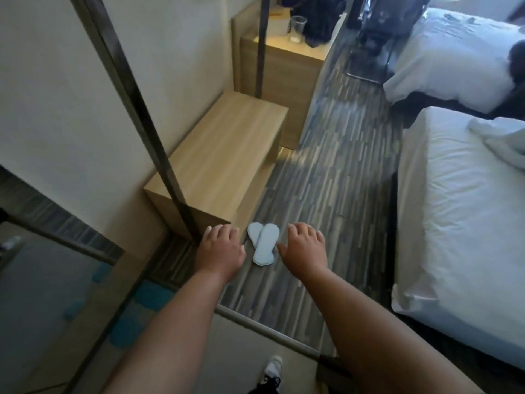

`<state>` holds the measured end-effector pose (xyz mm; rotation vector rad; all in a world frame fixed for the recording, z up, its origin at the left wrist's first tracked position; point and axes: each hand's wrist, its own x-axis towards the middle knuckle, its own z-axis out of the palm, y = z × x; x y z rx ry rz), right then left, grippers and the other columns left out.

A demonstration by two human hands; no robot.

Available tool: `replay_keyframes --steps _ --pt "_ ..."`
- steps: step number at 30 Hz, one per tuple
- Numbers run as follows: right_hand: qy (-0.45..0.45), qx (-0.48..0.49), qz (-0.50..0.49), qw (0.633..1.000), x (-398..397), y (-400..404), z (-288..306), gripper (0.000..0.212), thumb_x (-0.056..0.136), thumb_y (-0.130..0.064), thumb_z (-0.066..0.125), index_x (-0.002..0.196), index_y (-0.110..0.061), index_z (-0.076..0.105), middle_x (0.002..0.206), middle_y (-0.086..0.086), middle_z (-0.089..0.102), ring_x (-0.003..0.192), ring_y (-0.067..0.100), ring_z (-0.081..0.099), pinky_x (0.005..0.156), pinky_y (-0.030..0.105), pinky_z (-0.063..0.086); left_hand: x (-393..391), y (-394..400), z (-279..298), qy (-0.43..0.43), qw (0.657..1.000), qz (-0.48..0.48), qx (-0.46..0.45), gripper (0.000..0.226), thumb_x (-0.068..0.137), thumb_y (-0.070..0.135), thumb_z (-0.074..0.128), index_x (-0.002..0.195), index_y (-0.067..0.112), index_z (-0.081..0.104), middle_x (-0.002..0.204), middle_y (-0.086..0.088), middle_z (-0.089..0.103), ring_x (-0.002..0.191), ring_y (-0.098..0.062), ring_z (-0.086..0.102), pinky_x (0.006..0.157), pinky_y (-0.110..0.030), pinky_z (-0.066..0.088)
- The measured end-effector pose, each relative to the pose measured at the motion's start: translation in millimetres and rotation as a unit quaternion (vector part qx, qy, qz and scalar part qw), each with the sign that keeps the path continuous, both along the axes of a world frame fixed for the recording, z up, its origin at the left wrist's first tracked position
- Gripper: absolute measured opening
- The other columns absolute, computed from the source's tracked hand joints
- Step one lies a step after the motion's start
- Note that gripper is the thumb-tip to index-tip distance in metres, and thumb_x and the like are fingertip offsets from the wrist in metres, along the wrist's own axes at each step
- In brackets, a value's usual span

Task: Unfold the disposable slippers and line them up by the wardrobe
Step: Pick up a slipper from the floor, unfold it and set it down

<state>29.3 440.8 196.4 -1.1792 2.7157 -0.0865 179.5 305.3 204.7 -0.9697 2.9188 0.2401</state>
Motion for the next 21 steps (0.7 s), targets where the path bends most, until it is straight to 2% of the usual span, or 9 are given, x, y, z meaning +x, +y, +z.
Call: replay_keyframes --steps 11,16,21 --pt "-0.036 0.017 -0.083 0.996 -98.7 -8.4 -41.5 0.052 0.091 -0.050 0.044 0.132 -0.018 0.043 0.137 0.007 0.048 0.130 0.027 0.040 0.110 0.046 0.029 -128.1 -30.3 -38.8 -0.049 0.992 -0.112 0.014 0.046 0.086 0.038 0.044 0.125 0.013 0.045 0.129 -0.009 0.053 0.120 -0.028 0.047 0.110 -0.043 0.032" --pt "-0.041 0.040 -0.129 0.990 -146.4 -30.6 -75.6 0.052 0.091 -0.050 0.045 0.132 -0.018 0.044 0.137 0.007 0.049 0.128 0.026 0.042 0.108 0.045 0.033 -198.1 -64.5 -74.7 -0.072 0.984 -0.164 0.025 0.047 0.087 0.036 0.044 0.128 0.013 0.045 0.131 -0.009 0.053 0.123 -0.028 0.046 0.112 -0.043 0.027" --pt "-0.067 0.052 -0.162 0.983 -189.8 -57.1 -118.3 0.053 0.090 -0.050 0.047 0.131 -0.017 0.046 0.135 0.008 0.051 0.126 0.026 0.046 0.103 0.043 0.038 -250.6 -91.0 -124.2 -0.094 0.979 -0.177 0.046 0.045 0.088 0.036 0.044 0.126 0.012 0.047 0.129 -0.009 0.054 0.119 -0.028 0.048 0.105 -0.040 0.032"
